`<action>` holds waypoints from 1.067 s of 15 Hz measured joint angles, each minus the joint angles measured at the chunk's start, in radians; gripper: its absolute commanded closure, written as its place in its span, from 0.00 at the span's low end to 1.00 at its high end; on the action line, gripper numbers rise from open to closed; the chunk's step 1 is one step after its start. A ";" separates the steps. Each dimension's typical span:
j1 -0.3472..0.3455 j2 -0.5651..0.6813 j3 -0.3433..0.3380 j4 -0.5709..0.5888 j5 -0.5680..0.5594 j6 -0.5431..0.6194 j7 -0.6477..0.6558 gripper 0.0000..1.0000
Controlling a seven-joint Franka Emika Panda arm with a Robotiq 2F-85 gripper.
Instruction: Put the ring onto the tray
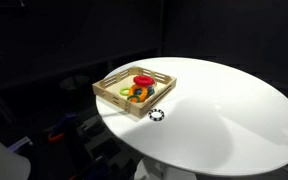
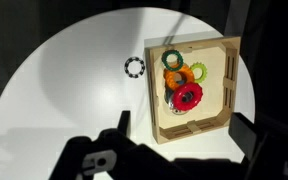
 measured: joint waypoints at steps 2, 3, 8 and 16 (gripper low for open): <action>0.000 -0.001 0.000 0.000 0.000 0.000 0.000 0.00; 0.000 -0.002 0.000 0.000 0.000 0.000 0.000 0.00; -0.016 0.002 0.017 -0.001 0.000 0.000 0.000 0.00; -0.057 0.036 0.095 -0.065 -0.062 0.075 0.008 0.00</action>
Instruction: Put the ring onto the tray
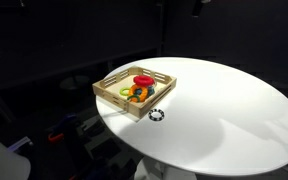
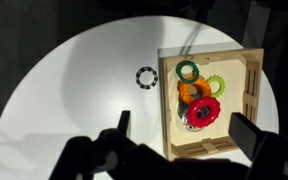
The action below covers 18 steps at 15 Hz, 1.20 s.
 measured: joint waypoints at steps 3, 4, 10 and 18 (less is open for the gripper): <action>-0.006 0.001 0.019 -0.069 -0.045 0.115 0.027 0.00; -0.009 0.000 0.025 -0.096 -0.057 0.162 0.038 0.00; -0.025 0.001 0.039 -0.264 -0.089 0.394 0.113 0.00; -0.028 0.066 0.057 -0.415 -0.137 0.631 0.224 0.00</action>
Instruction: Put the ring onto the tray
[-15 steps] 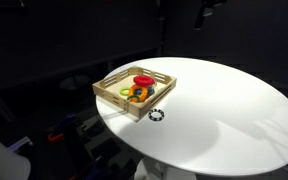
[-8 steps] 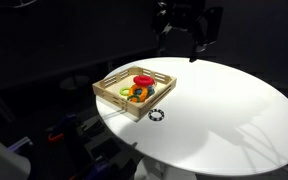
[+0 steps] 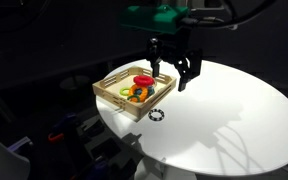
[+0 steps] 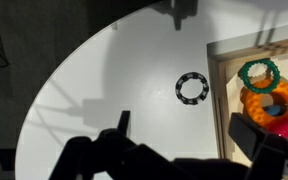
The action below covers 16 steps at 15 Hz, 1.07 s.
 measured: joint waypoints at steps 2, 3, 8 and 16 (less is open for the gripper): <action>0.000 0.036 0.004 -0.009 -0.005 0.040 0.026 0.00; 0.000 0.056 0.006 -0.010 -0.007 0.055 0.039 0.00; -0.001 0.148 0.007 -0.008 -0.013 0.091 0.074 0.00; -0.004 0.155 0.007 0.000 -0.013 0.090 0.074 0.00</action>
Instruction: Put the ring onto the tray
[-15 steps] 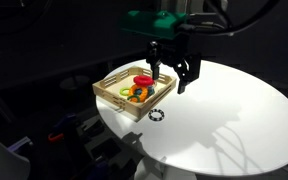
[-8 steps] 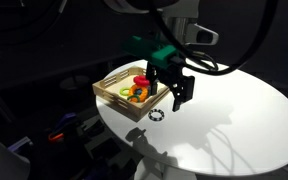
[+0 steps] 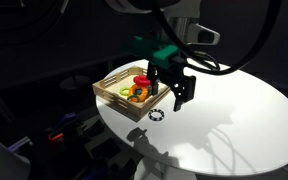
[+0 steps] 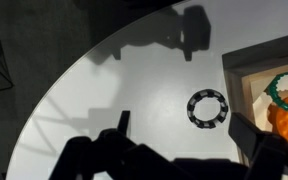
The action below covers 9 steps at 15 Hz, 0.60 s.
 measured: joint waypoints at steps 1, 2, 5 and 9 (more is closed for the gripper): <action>0.000 0.000 0.000 -0.001 0.000 0.000 0.000 0.00; 0.000 0.002 0.001 -0.001 0.000 0.000 0.000 0.00; 0.000 0.030 0.008 0.002 0.002 0.003 0.000 0.00; 0.000 0.110 0.026 0.020 0.028 0.060 0.001 0.00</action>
